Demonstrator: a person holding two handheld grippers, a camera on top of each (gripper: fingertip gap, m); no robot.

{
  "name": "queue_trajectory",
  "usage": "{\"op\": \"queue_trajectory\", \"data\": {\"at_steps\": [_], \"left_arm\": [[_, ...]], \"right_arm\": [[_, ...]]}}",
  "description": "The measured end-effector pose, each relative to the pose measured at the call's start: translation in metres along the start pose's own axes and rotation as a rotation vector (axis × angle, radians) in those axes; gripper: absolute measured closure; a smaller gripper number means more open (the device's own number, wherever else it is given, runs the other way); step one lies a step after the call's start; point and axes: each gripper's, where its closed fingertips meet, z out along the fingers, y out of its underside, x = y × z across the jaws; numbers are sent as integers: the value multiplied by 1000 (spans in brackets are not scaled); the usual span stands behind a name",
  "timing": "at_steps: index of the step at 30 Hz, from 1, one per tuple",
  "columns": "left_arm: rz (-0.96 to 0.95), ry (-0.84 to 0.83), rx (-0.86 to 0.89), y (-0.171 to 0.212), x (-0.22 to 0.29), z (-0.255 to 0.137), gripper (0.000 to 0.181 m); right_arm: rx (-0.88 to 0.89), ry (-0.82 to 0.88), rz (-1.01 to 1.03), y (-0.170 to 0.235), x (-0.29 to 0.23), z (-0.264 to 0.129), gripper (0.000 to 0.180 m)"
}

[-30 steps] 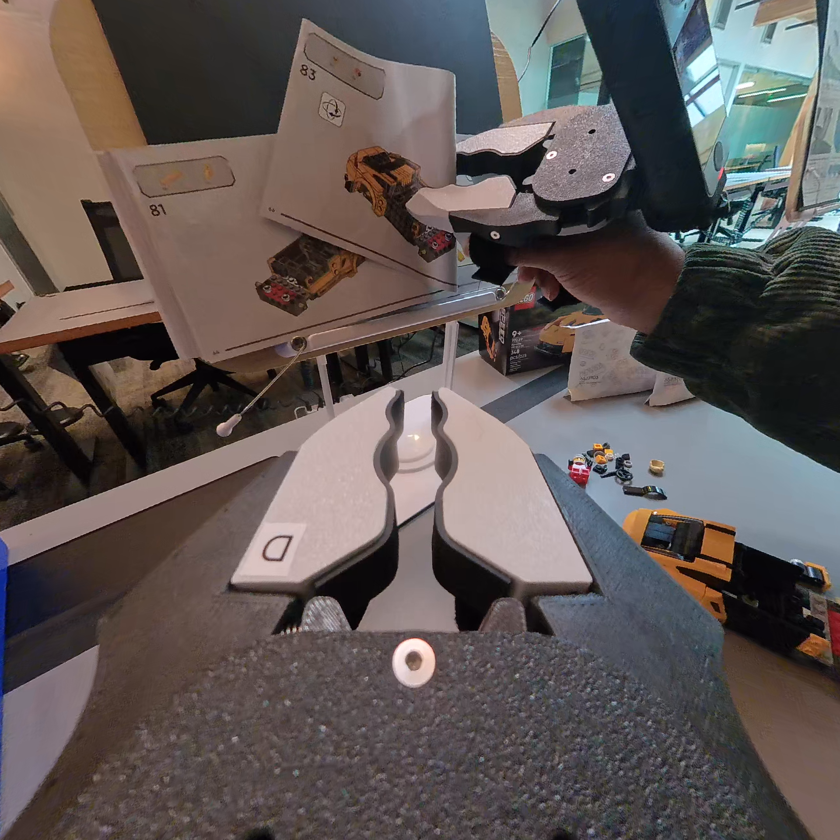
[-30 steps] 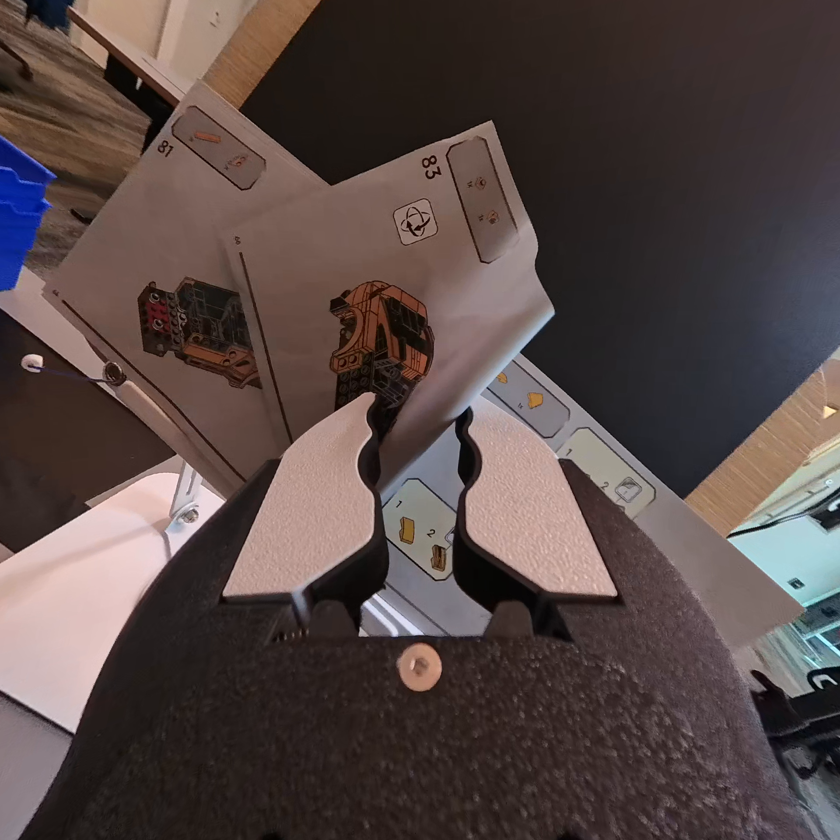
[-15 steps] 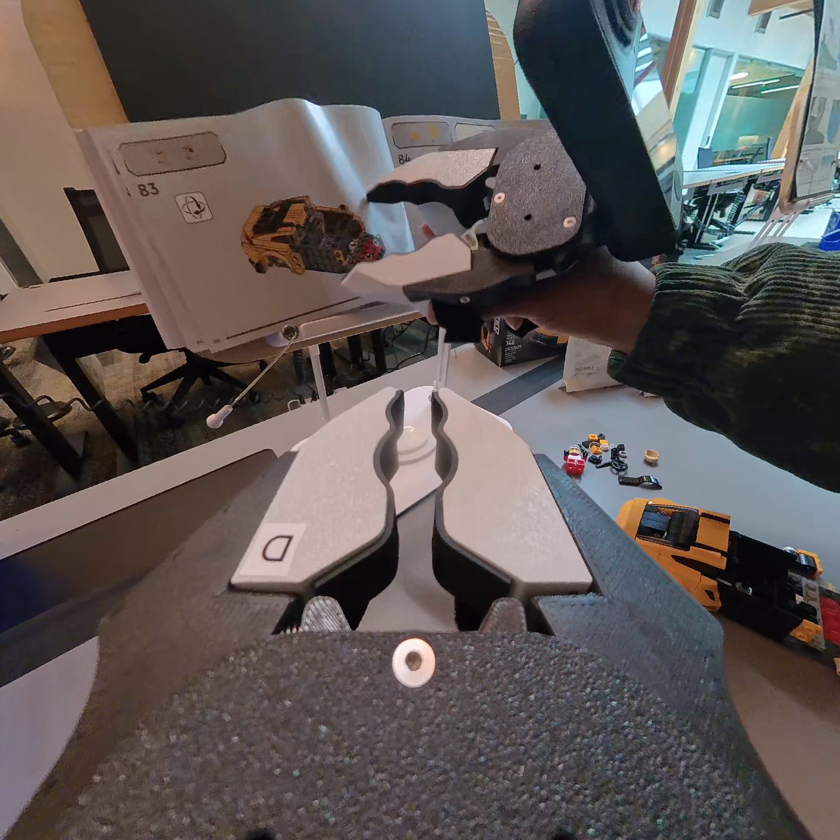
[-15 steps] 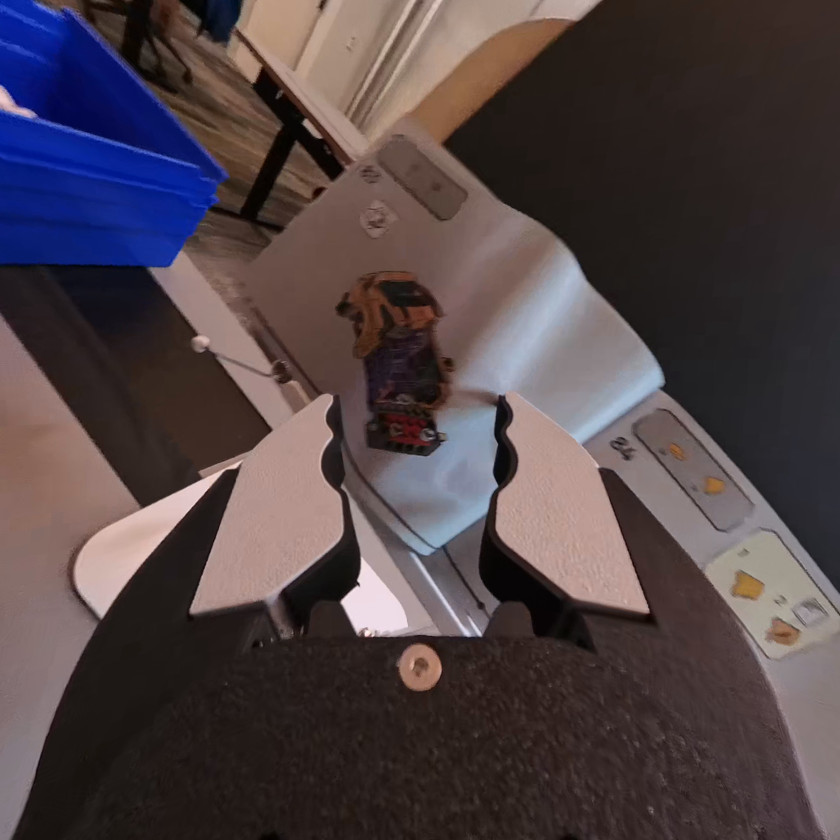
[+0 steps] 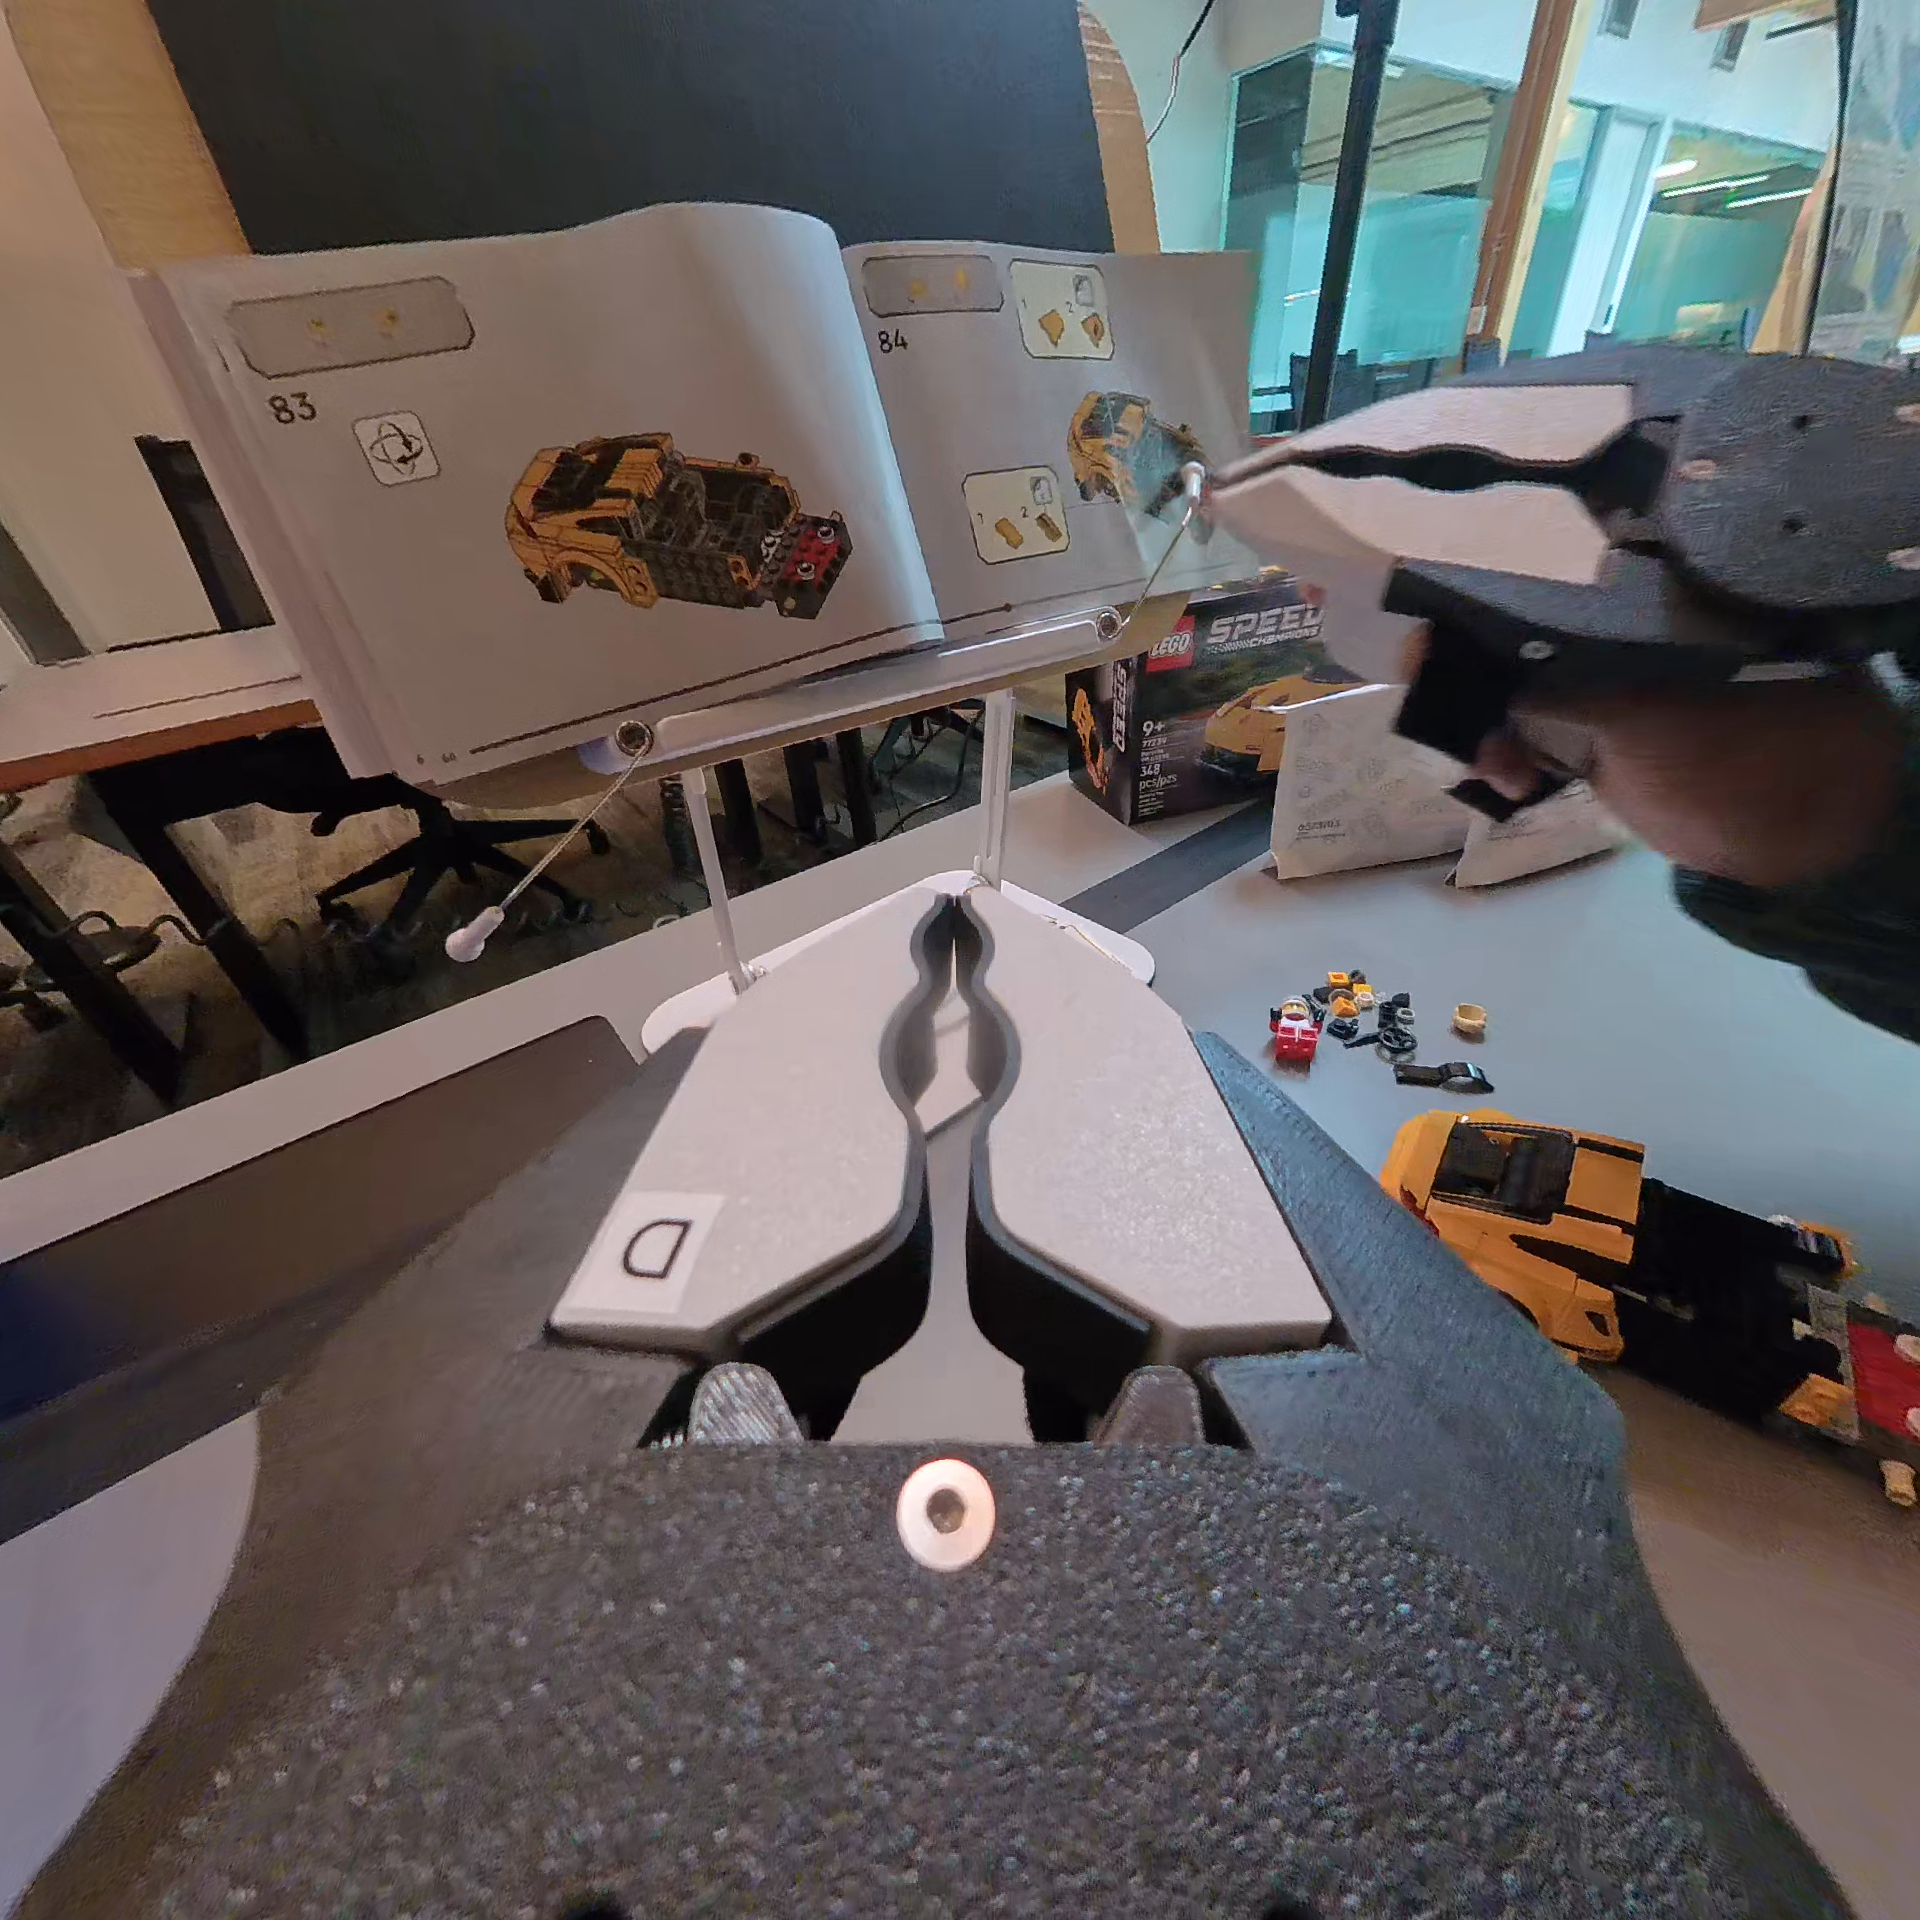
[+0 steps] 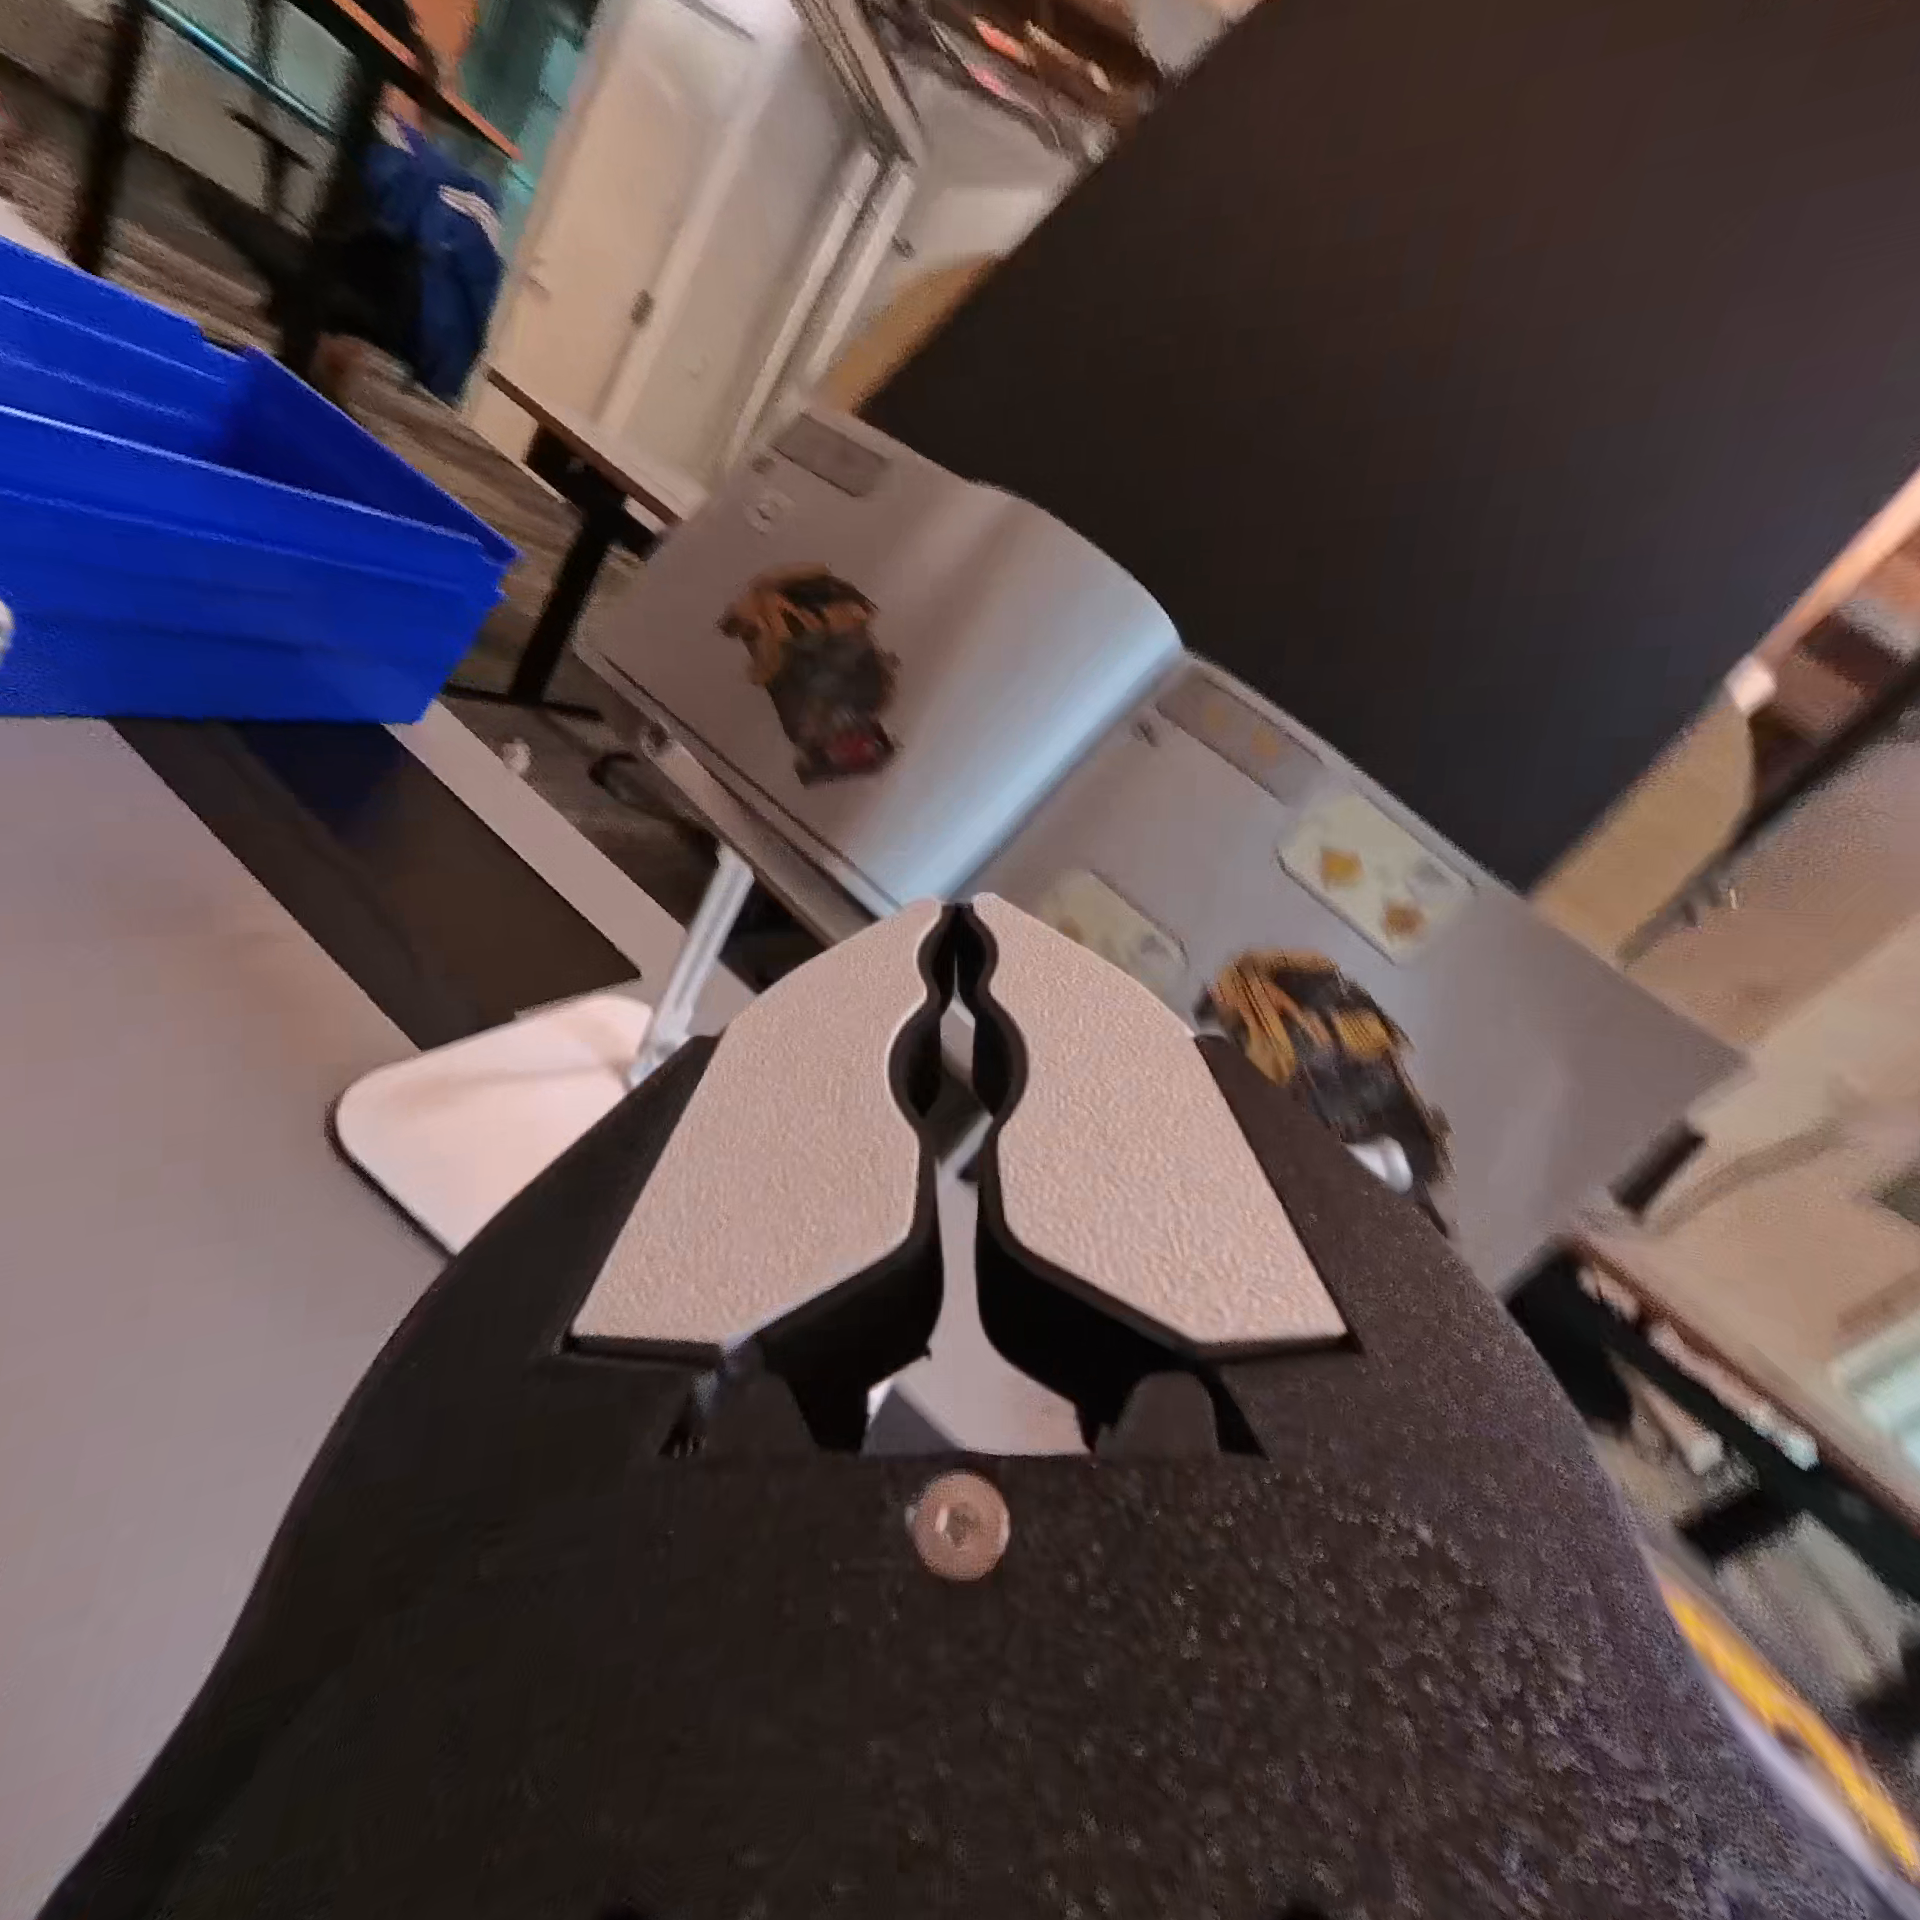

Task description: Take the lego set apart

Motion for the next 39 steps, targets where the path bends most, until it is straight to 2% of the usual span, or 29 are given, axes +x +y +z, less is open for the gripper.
{"op": "queue_trajectory", "data": {"at_steps": [2, 5, 10, 12, 14, 16, 19, 20, 26, 32, 35, 39], "left_arm": [[17, 9, -8, 3, 4, 1, 181], [31, 31, -36, 12, 10, 4, 181], [37, 66, -85, 27, 19, 11, 180], [36, 77, -91, 31, 23, 14, 180], [40, 96, -98, 34, 30, 15, 179], [51, 117, -98, 34, 37, 15, 179], [72, 153, -90, 33, 48, 12, 179], [82, 167, -86, 32, 52, 11, 179], [180, 302, -80, 30, 82, 6, 174], [269, 586, -121, 34, 129, -17, 160], [344, 655, -151, 40, 144, -28, 153], [472, 653, -188, 54, 158, -32, 157]], "right_arm": [[-103, -13, 74, 19, 4, -24, 180], [-294, -149, 218, 49, -16, -70, 175], [-622, -373, 405, 82, -90, -161, 95], [-725, -408, 442, 95, -126, -187, 77], [-800, -426, 413, 108, -155, -199, 70], [-874, -423, 328, 124, -164, -200, 69], [-888, -423, 347, 129, -160, -193, 87], [-890, -446, 351, 129, -161, -193, 104], [-884, -576, 343, 129, -156, -195, 109], [-777, -818, 633, 106, -149, -191, 110], [-730, -927, 786, 100, -147, -189, 110], [-668, -1018, 973, 91, -147, -189, 110]]}}
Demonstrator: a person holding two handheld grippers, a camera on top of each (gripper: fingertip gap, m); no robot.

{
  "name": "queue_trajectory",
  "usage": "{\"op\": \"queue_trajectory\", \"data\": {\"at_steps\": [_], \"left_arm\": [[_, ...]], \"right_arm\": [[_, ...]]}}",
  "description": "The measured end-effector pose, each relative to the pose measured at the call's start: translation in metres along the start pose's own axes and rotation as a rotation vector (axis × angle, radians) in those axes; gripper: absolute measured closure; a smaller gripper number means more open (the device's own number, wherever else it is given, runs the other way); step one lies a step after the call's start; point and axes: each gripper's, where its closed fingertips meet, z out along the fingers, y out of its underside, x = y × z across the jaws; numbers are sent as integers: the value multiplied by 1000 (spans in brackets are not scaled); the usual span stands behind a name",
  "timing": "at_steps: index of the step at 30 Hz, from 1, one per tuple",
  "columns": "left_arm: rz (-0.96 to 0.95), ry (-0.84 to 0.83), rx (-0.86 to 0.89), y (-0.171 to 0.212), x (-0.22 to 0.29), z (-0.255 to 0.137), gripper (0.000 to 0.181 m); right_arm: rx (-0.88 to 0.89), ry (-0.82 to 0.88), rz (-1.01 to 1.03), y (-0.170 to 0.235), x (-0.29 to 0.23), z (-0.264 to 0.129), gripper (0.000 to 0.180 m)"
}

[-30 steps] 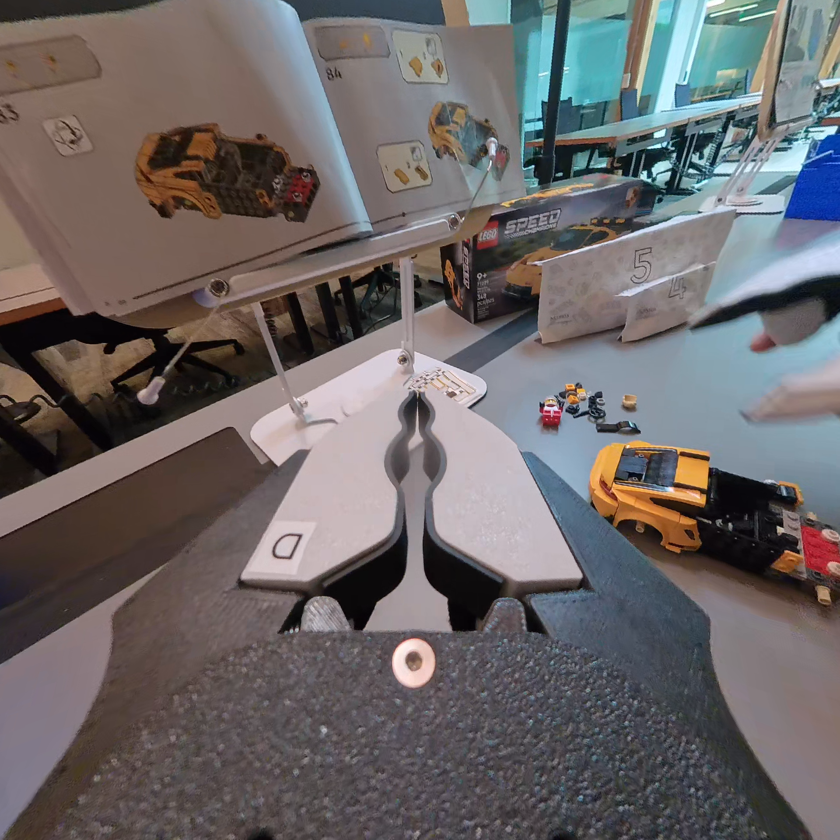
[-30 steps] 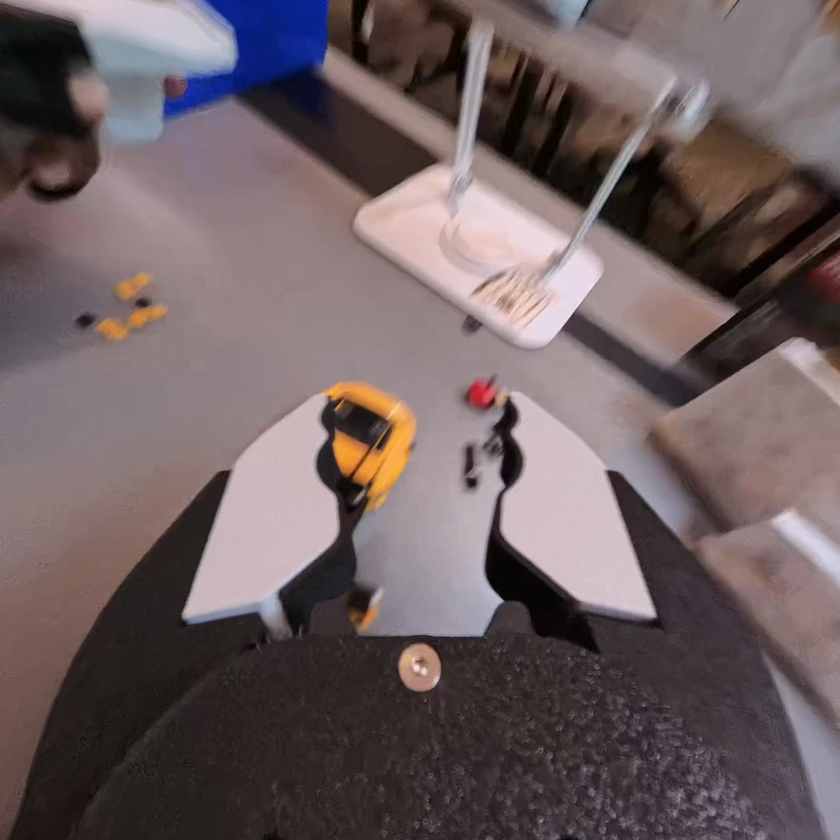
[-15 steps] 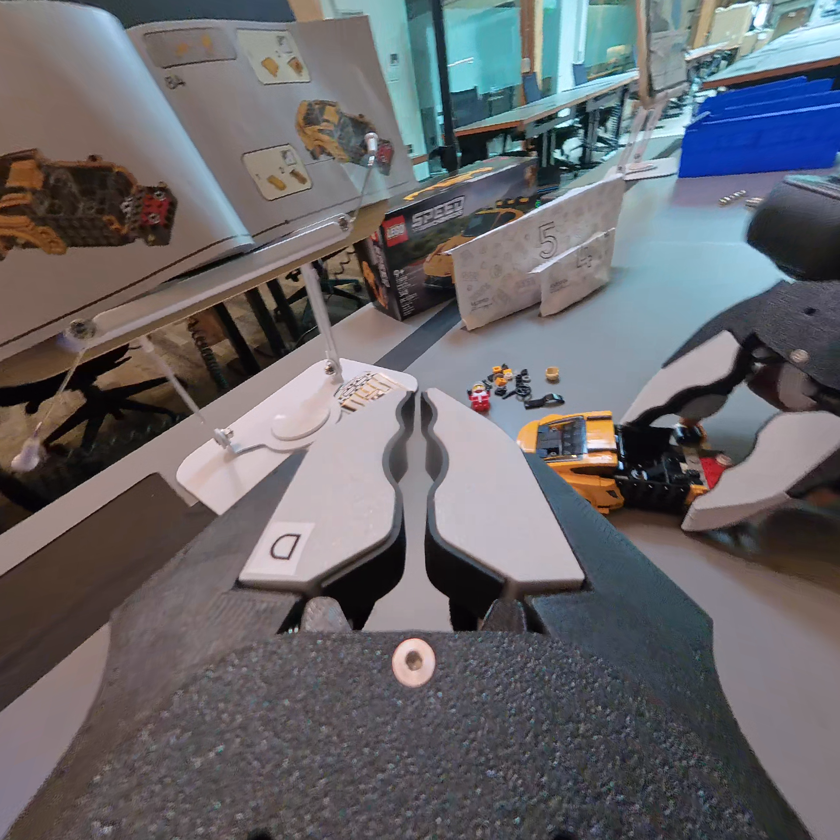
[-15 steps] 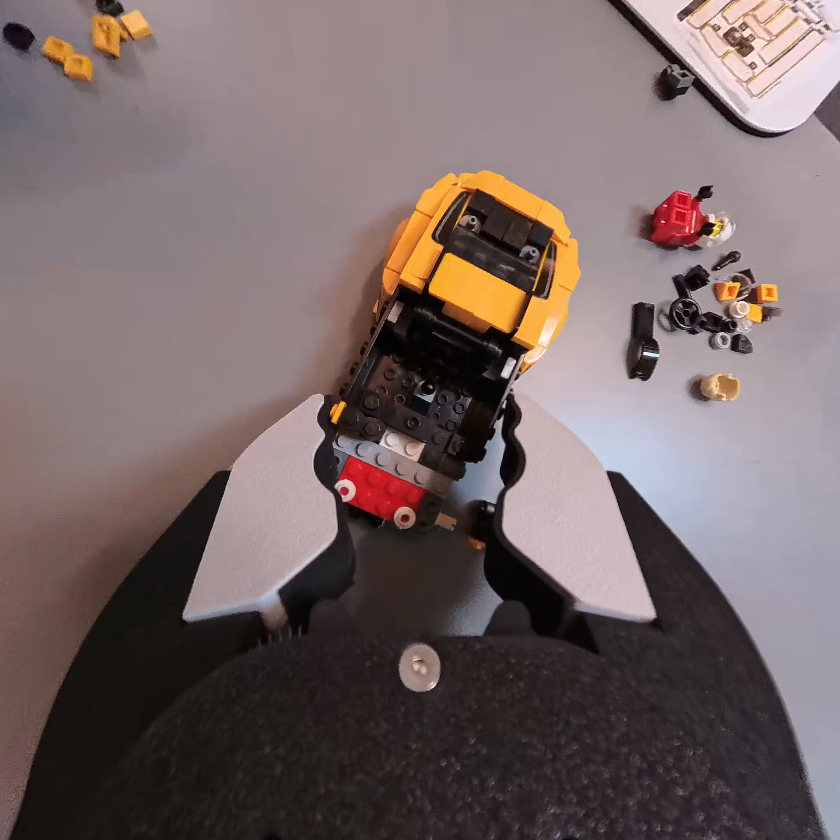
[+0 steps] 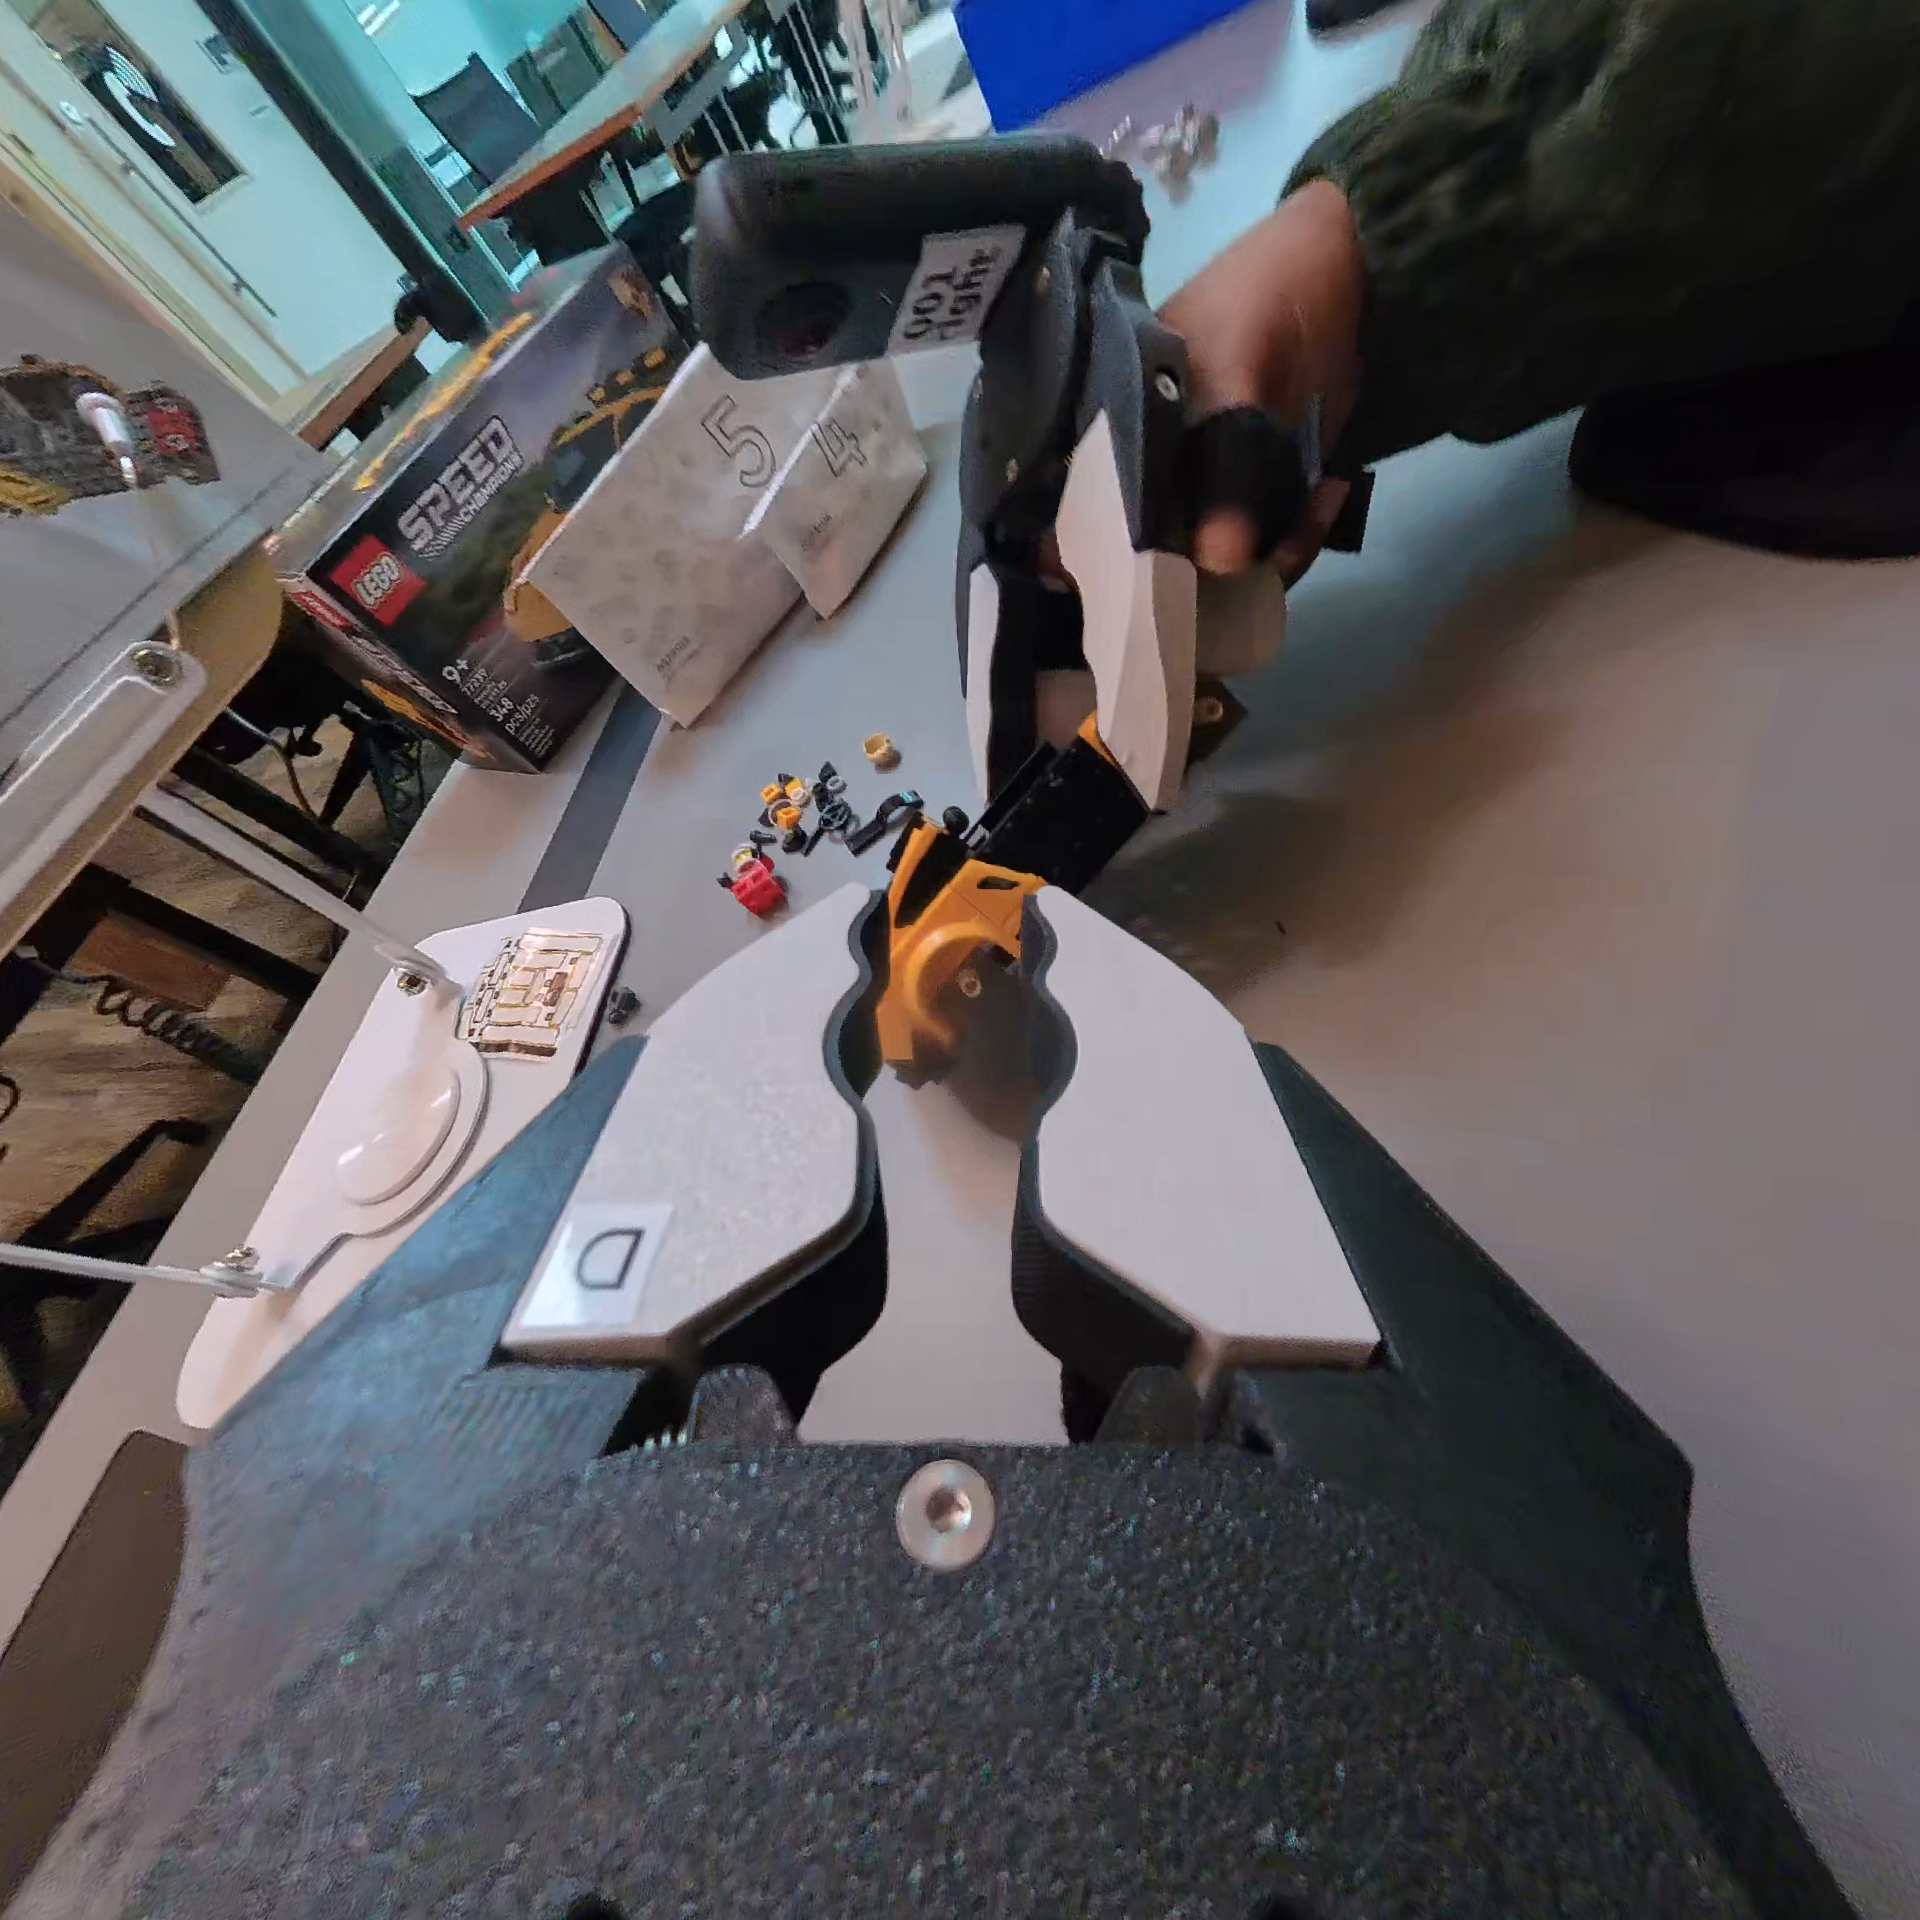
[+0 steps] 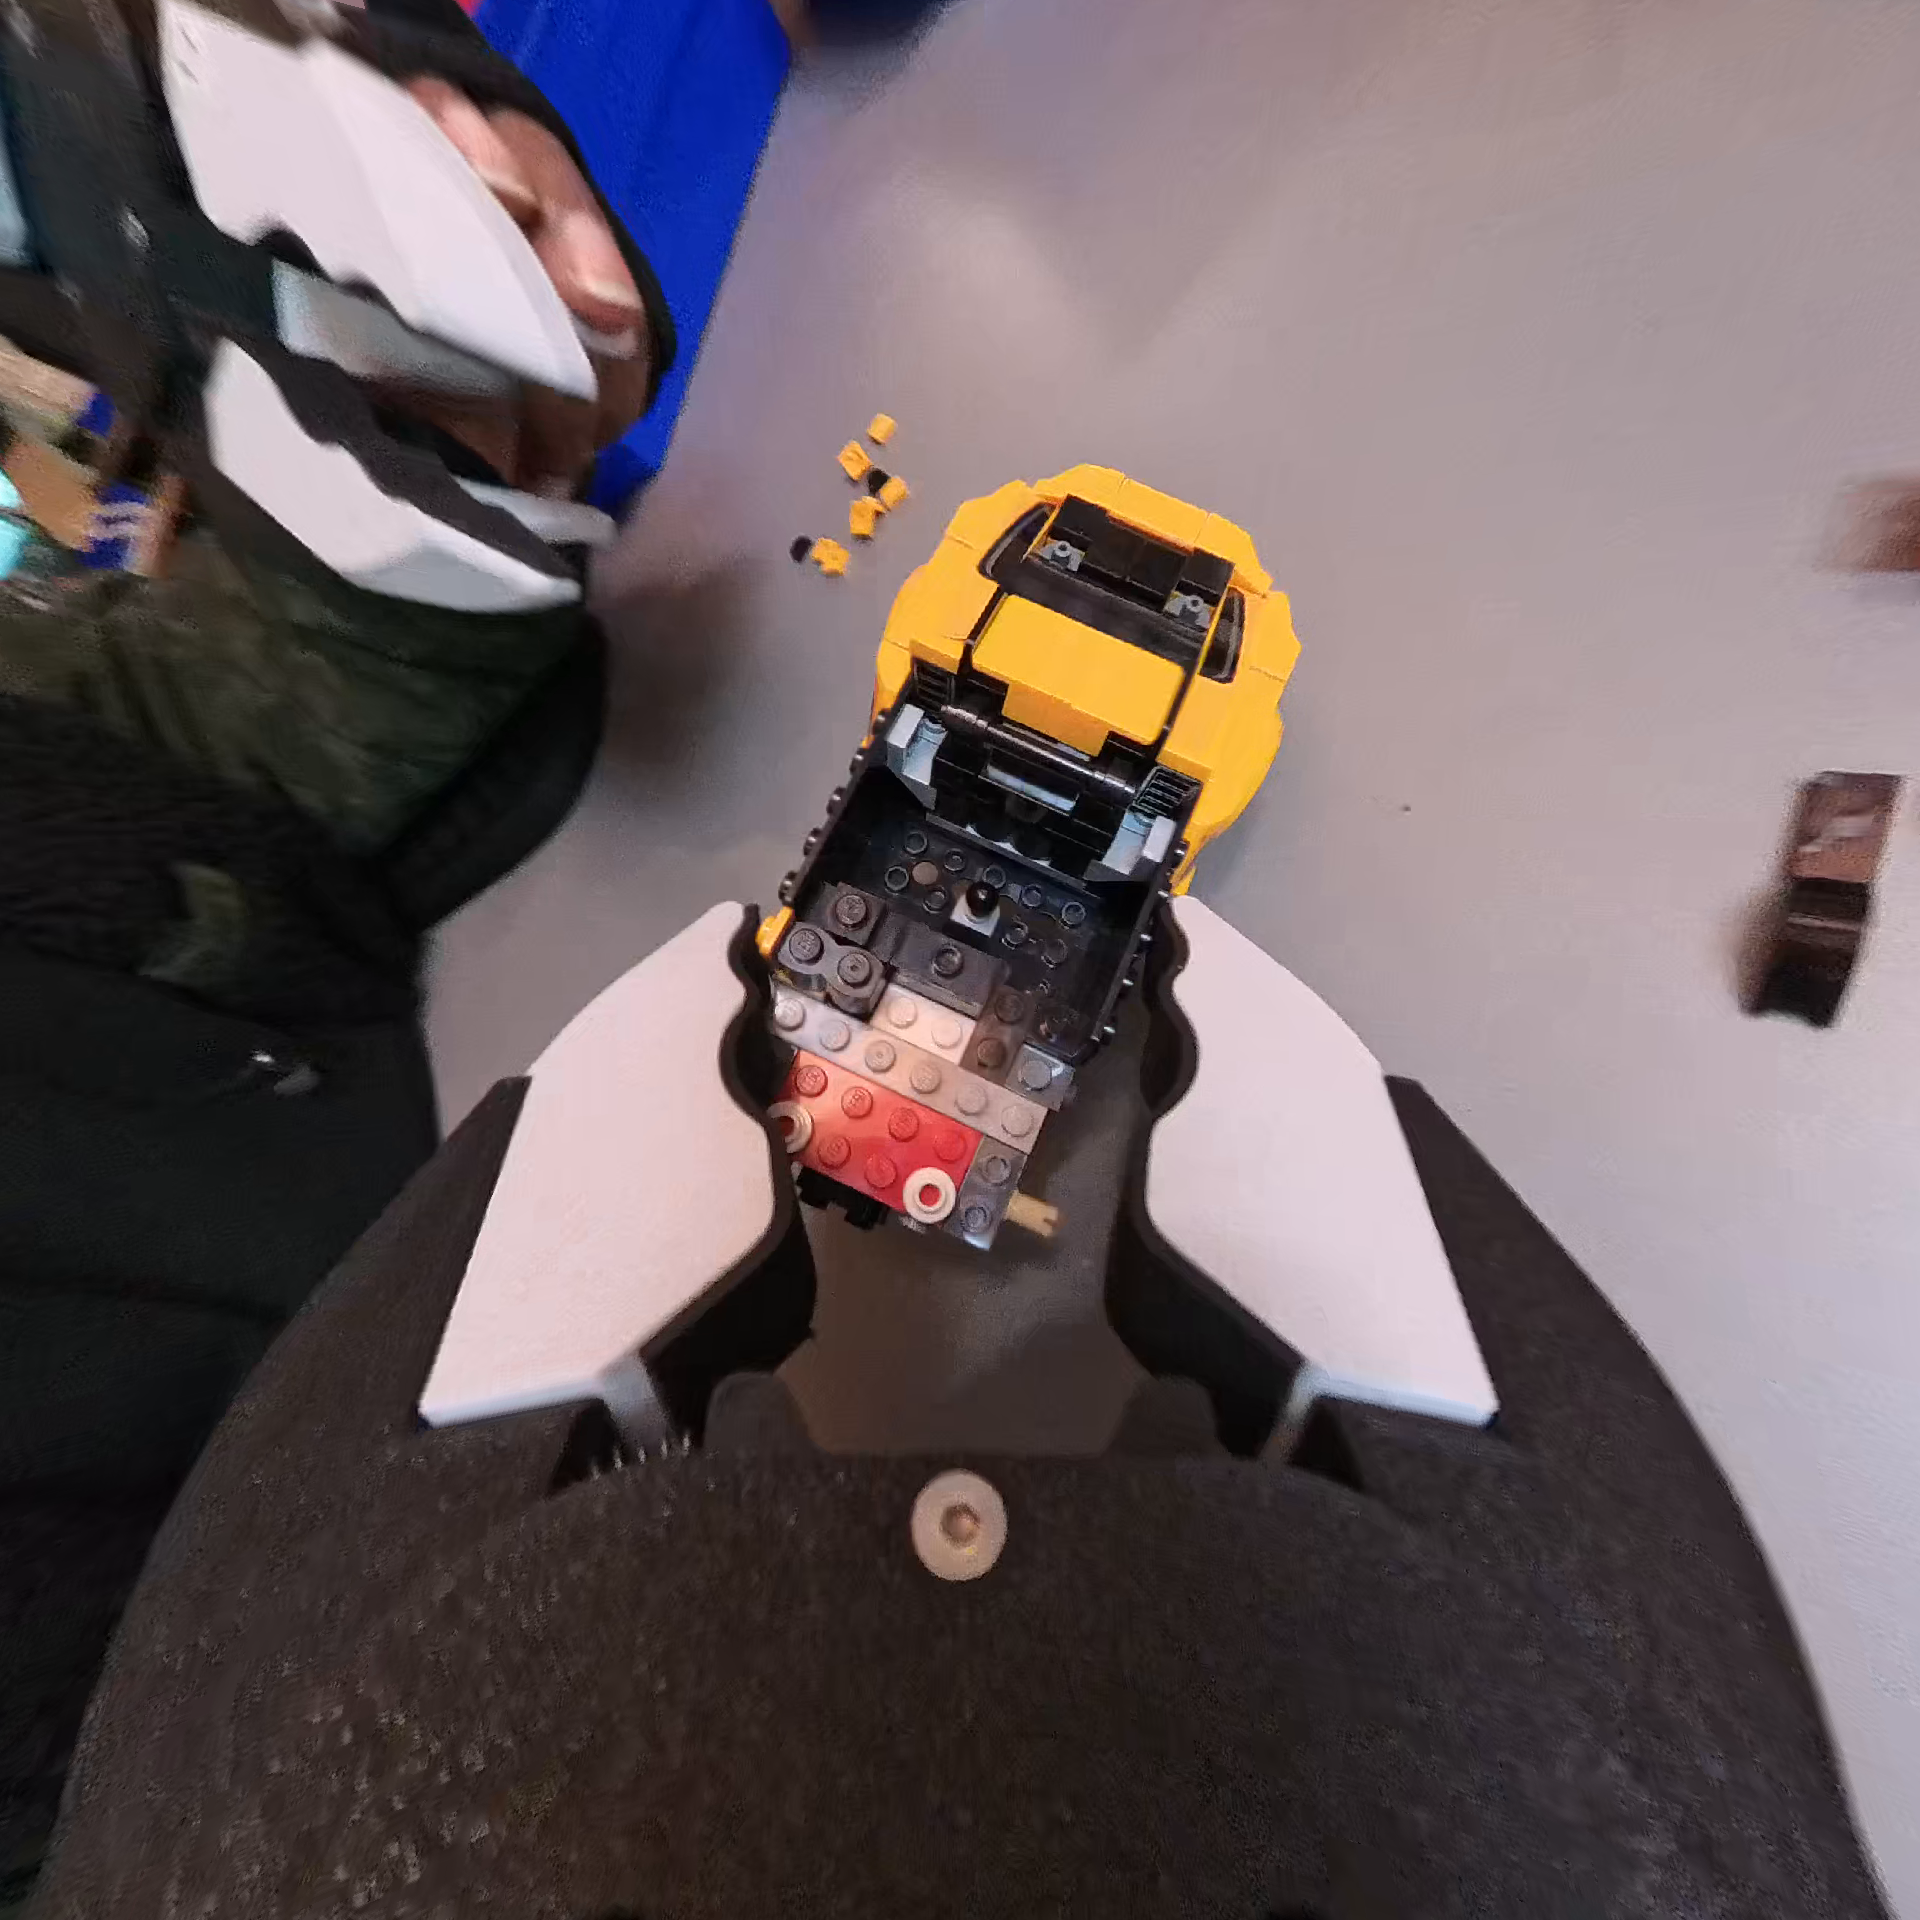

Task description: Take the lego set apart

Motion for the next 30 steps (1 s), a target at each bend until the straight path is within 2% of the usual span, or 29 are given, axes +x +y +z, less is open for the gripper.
{"op": "queue_trajectory", "data": {"at_steps": [9, 16, 20, 25, 30], "left_arm": [[133, 11, -119, 14, 21, 26, 161], [255, 35, -198, 20, 31, 28, 156], [313, 68, -238, 24, 38, 27, 142], [409, 31, -296, 29, 35, 27, 151], [431, 19, -300, 29, 35, 26, 152]], "right_arm": [[8, -117, 43, 4, -19, 6, 110], [-20, -127, 32, 9, -25, 11, 110], [-23, -137, 33, 10, -26, 11, 110], [-62, -143, 12, 16, -30, 14, 110], [-44, -140, 24, 14, -31, 14, 110]]}}
